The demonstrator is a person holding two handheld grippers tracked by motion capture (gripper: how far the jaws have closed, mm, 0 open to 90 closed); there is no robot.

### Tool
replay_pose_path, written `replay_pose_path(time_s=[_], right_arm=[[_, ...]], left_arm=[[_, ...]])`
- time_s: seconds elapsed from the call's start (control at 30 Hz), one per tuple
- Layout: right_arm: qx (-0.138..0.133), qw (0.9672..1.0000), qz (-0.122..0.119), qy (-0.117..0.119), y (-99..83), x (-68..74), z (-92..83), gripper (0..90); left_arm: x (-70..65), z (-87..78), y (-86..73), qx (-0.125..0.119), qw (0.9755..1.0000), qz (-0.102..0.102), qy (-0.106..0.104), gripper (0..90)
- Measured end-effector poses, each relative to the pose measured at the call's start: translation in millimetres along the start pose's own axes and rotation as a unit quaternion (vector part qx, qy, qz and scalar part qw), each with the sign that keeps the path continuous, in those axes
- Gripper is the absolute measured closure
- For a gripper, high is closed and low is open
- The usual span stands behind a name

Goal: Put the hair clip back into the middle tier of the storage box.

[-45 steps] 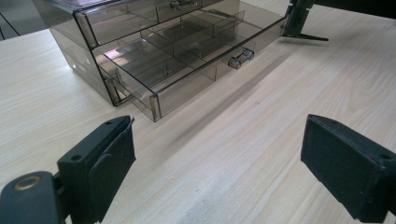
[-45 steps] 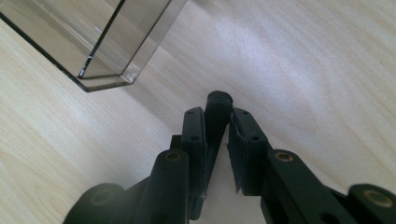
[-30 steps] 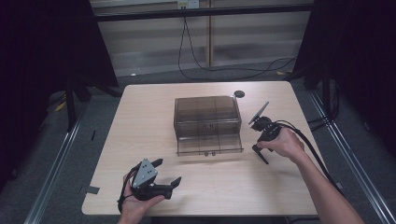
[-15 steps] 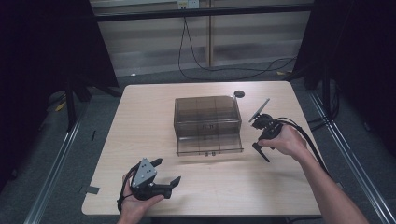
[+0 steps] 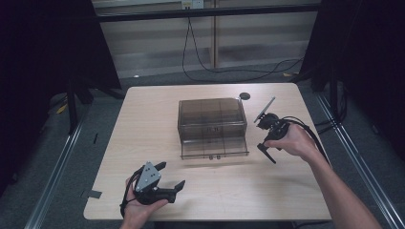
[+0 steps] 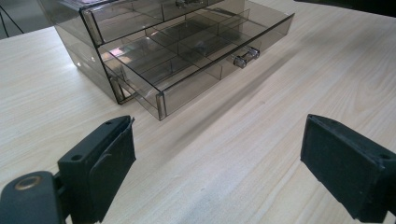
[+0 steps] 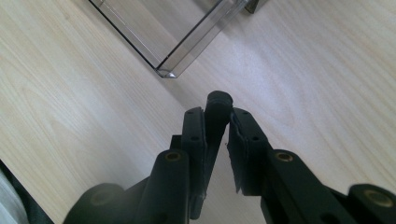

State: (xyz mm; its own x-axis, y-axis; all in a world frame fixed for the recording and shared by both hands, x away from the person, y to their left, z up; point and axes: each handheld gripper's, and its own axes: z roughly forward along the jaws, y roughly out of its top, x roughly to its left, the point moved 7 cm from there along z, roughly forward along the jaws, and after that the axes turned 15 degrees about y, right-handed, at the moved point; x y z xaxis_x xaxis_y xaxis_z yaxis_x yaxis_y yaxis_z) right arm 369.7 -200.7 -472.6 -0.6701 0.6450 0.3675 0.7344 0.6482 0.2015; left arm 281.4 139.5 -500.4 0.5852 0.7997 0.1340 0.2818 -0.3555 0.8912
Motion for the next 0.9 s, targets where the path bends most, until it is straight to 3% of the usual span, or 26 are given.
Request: replay_pose_path(time_s=[0.63,0.9], right_arm=[[-0.009,0.9997,-0.022,-0.002,9.6,14.2,-22.3,77.2],[-0.006,0.9989,-0.045,0.008,21.2,21.8,-26.4,77.2]], left_arm=[[0.0,0.2,0.4,-0.001,1.0000,-0.002,-0.002,9.8],[0.3,-0.1,0.3,0.000,1.0000,0.000,0.000,9.8]])
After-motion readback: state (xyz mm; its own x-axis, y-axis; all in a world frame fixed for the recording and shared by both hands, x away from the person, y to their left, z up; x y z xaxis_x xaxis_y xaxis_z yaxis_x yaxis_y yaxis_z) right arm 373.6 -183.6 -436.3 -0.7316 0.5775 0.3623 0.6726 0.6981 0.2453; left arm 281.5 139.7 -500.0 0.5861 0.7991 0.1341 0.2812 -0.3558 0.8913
